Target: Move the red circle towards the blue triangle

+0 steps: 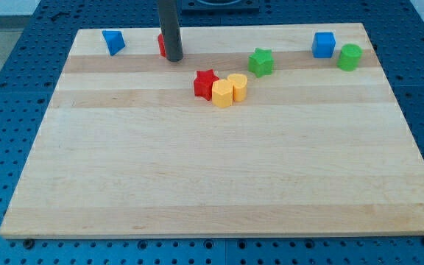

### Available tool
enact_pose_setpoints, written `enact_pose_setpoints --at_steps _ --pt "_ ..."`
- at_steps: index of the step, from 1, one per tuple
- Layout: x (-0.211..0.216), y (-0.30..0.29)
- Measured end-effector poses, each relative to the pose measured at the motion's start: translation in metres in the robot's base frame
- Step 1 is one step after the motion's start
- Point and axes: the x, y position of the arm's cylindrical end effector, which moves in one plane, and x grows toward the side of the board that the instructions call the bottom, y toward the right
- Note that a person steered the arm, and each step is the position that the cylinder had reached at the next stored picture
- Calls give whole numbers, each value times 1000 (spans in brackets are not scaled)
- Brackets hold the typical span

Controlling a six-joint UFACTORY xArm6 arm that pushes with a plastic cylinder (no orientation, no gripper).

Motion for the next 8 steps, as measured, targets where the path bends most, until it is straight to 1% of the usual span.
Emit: enact_pose_setpoints --at_steps 2,3,4,5,7,8 --pt "-1 9" --pt "-9 41" --pt "-22 50" --pt "-32 43" --pt "-32 27" --pt "-32 9"
